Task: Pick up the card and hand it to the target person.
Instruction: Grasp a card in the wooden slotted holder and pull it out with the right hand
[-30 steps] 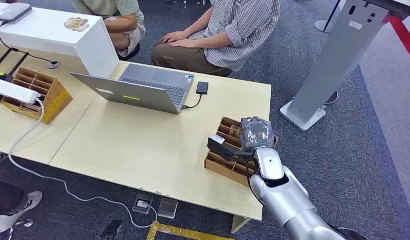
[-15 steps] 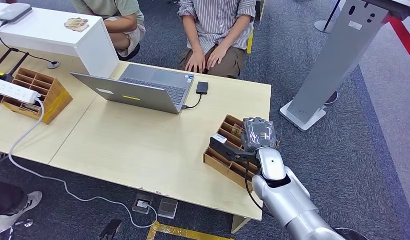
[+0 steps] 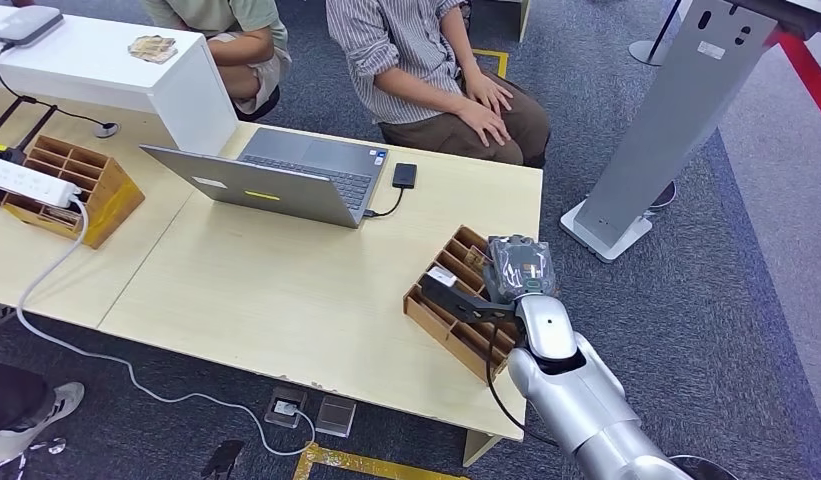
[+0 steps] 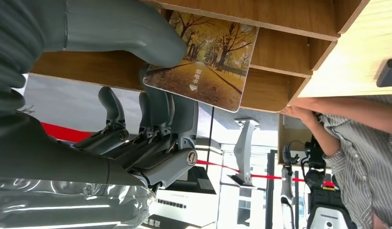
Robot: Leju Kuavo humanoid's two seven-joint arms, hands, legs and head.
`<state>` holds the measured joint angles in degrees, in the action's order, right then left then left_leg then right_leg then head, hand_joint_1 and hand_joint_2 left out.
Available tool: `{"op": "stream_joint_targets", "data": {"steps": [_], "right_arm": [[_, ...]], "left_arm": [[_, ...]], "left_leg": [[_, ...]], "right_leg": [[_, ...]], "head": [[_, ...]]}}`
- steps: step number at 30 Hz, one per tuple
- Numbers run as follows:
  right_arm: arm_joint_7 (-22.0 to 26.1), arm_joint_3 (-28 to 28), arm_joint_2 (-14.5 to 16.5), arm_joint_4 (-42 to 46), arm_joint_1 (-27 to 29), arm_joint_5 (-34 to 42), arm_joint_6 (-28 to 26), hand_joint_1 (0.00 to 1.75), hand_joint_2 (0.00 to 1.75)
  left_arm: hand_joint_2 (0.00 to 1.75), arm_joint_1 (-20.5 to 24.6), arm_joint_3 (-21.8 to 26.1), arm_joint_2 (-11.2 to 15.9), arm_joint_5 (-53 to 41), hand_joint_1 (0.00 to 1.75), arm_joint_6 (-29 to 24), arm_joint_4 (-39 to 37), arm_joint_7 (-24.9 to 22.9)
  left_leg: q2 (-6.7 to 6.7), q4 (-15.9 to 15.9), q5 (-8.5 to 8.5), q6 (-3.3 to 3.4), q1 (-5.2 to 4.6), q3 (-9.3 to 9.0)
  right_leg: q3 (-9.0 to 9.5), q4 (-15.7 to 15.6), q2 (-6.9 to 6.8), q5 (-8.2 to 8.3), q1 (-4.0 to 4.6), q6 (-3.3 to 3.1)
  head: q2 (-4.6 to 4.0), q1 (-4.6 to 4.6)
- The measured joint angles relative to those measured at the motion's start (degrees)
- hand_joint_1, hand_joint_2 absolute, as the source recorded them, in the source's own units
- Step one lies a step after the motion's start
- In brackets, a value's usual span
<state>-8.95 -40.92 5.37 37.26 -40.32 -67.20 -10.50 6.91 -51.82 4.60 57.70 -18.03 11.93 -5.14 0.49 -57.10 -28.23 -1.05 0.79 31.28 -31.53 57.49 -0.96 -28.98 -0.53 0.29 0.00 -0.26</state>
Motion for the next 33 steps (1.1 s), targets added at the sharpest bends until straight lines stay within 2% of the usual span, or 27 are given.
{"op": "stream_joint_targets", "data": {"steps": [19,25,33], "right_arm": [[4.07,-0.08,0.62,4.58,0.47,2.72,-0.42,1.75,1.75],[3.87,-0.23,1.10,5.70,0.53,3.03,-0.31,1.75,1.75],[3.62,-0.41,1.42,6.09,0.91,3.22,-0.16,1.75,1.75]], "left_arm": [[1.75,0.00,0.00,-1.27,0.61,0.00,-1.91,0.00,-0.75],[1.75,0.01,0.01,-0.76,0.78,0.00,2.12,0.00,-0.55],[1.75,0.01,0.02,-0.11,1.10,0.00,2.44,0.00,-0.55]], "left_leg": [[0.00,0.00,0.00,0.00,0.00,0.07],[0.00,0.00,0.00,0.00,0.00,0.06],[0.00,0.00,0.00,0.00,0.00,0.08]], "right_leg": [[-0.05,0.00,0.01,0.00,0.00,0.00],[-0.06,0.00,0.01,0.00,0.01,0.00],[-0.06,0.00,0.01,0.00,0.00,0.00]], "head": [[0.00,0.00],[0.00,-0.01],[0.00,0.00]]}}
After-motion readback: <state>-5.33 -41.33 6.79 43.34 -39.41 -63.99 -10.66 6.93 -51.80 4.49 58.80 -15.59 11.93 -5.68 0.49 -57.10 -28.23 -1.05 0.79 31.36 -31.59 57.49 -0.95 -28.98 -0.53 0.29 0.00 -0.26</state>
